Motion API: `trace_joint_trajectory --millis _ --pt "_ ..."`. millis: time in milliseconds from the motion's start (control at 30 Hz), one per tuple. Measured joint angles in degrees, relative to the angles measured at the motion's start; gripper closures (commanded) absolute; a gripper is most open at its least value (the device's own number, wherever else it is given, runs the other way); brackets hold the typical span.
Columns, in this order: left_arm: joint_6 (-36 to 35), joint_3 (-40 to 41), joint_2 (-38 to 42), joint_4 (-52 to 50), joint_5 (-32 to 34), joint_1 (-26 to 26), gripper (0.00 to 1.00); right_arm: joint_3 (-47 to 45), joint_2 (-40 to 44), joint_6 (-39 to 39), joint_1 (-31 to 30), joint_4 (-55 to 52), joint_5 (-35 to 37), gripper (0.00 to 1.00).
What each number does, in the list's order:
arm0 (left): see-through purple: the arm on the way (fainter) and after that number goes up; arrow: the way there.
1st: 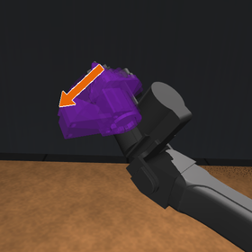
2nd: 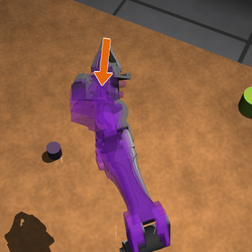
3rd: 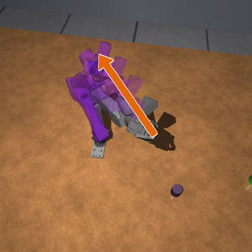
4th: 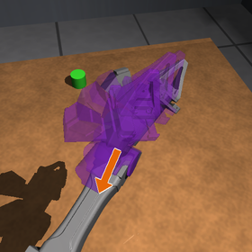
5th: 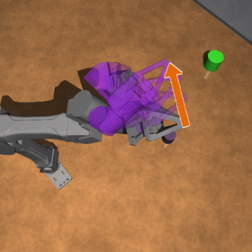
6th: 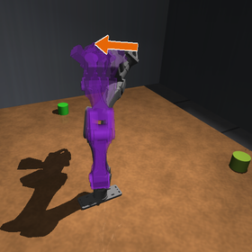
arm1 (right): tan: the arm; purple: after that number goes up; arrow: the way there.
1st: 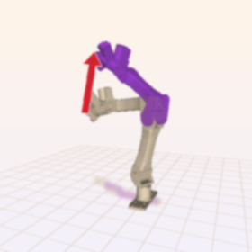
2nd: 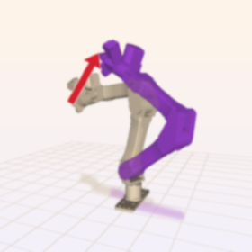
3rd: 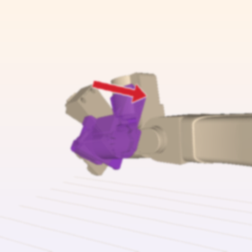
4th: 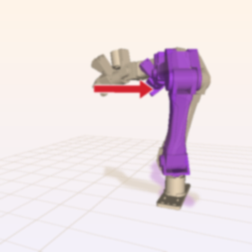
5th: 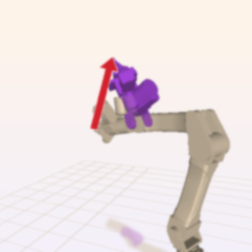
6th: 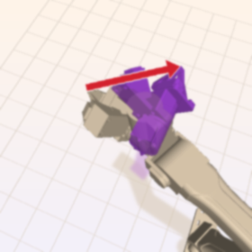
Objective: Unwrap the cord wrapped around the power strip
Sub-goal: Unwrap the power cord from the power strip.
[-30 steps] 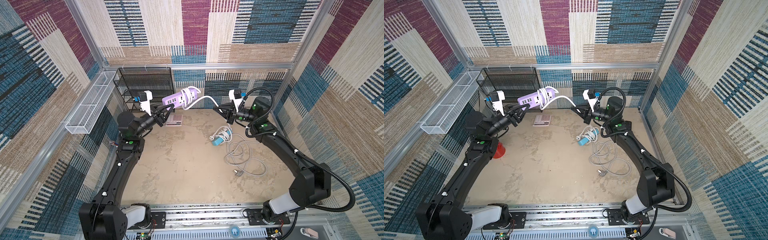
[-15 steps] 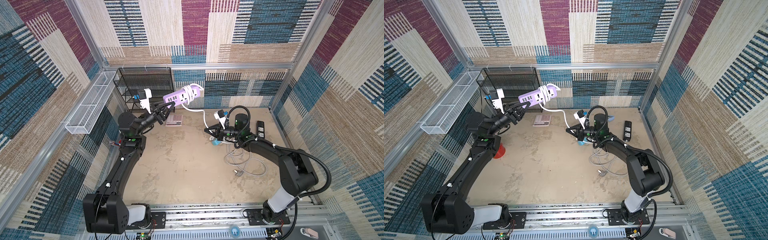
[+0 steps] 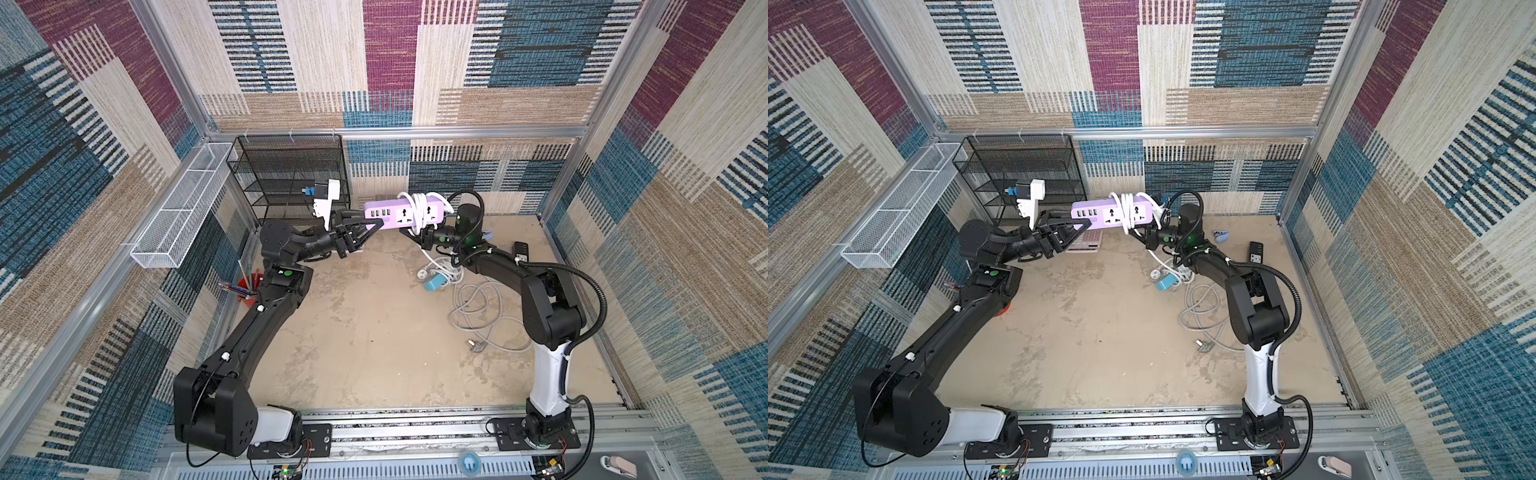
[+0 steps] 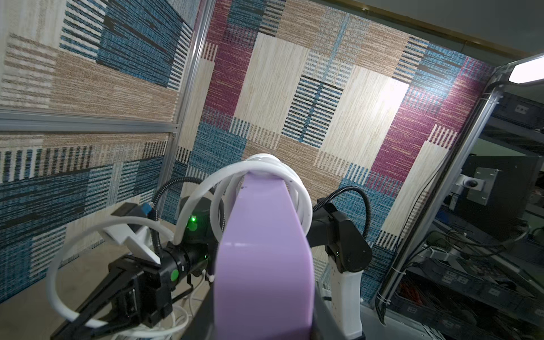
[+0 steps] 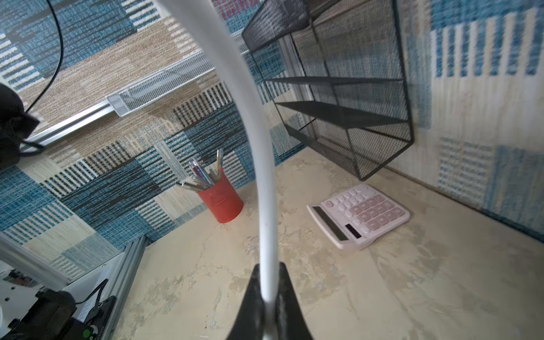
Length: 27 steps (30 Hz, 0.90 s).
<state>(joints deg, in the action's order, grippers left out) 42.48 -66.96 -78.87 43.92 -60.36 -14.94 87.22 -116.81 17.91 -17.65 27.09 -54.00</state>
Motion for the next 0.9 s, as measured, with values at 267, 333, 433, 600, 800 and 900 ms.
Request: trace_joint_trajectory --millis 267,333,433,600,800,900 --pt "-5.27 0.00 -2.89 -7.19 0.39 -3.21 1.00 8.68 3.61 0.39 6.38 -2.78 0.00 1.00" --pt "-7.50 -0.37 -3.21 -10.99 1.18 -3.21 1.00 8.76 6.05 -0.07 7.74 -3.63 -0.02 1.00" --pt "-11.43 -1.73 -2.95 -18.05 3.74 -3.23 1.00 6.34 10.88 -0.72 9.79 -4.37 -0.07 1.00" --pt "-18.86 -3.17 -1.97 -28.20 10.21 -2.86 1.00 -0.92 19.28 -2.01 12.90 -6.19 0.66 1.00" --pt "-23.21 -1.18 2.19 -33.48 19.52 -0.66 1.00 -8.76 28.11 -7.10 13.16 -13.49 5.31 1.00" --pt "-24.96 0.76 5.81 -33.88 23.98 -0.02 1.00 -12.92 30.88 -9.64 13.22 -17.99 9.44 1.00"
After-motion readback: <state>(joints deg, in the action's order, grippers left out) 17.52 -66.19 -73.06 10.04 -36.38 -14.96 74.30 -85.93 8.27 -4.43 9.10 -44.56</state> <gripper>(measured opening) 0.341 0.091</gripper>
